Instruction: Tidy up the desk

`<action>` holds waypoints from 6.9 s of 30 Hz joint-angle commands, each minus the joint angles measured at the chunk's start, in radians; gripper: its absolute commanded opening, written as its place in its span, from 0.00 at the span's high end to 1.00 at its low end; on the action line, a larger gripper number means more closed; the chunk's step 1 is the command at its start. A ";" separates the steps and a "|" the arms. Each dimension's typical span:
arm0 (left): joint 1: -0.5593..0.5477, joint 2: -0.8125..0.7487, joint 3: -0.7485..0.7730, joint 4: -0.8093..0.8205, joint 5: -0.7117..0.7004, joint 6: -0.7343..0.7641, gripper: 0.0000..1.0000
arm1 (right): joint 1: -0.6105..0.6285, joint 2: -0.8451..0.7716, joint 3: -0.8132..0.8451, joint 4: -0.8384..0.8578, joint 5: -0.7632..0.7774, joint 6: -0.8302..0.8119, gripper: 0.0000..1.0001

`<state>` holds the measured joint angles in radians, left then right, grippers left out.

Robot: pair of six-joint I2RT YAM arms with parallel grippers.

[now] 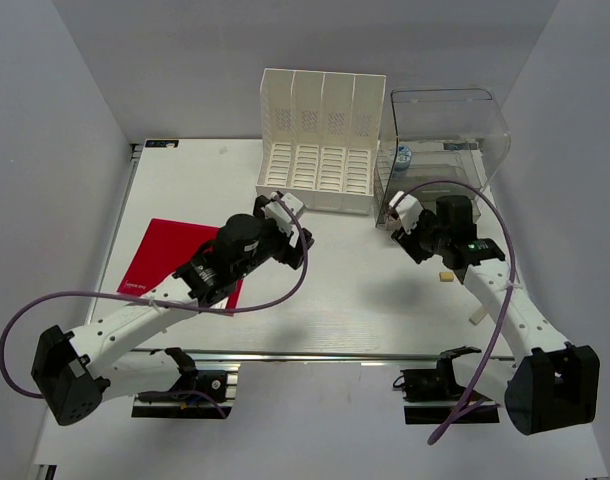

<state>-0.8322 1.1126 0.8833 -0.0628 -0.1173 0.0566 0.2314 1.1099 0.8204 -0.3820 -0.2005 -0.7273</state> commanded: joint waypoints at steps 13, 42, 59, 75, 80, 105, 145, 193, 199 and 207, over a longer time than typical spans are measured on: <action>-0.019 0.015 -0.141 0.150 0.094 0.080 0.04 | -0.080 -0.185 -0.001 -0.116 0.151 0.300 0.13; -0.005 -0.125 -0.106 0.069 0.229 0.060 0.33 | -0.096 0.091 -0.205 0.370 0.009 -0.360 1.00; -0.005 -0.082 -0.099 0.040 0.189 0.078 0.23 | -0.086 0.435 0.039 0.575 0.173 -0.278 1.00; -0.005 -0.045 -0.101 0.041 0.186 0.083 0.22 | -0.083 0.490 0.045 0.704 0.273 -0.202 0.88; -0.005 -0.040 -0.103 0.040 0.176 0.088 0.22 | -0.078 0.492 0.074 0.660 0.259 -0.159 0.84; -0.005 -0.099 -0.139 0.090 0.220 0.086 0.63 | -0.302 0.173 -0.021 0.345 -0.276 0.784 0.56; -0.005 -0.048 -0.092 0.069 0.331 0.077 0.44 | -0.480 0.653 -0.227 1.316 -0.300 1.591 0.65; -0.005 -0.017 -0.089 0.037 0.326 0.081 0.42 | -0.523 0.768 -0.368 1.752 -0.339 1.700 1.00; -0.005 -0.037 -0.090 0.037 0.324 0.084 0.42 | -0.538 0.630 -0.461 1.645 -0.378 1.625 1.00; -0.005 -0.057 -0.095 0.040 0.323 0.084 0.42 | -0.544 0.551 -0.428 1.470 -0.482 1.537 0.54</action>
<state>-0.8394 1.0859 0.7593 -0.0235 0.1989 0.1349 -0.3073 1.6886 0.3519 1.1442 -0.6033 0.8837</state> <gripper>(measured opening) 0.579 0.439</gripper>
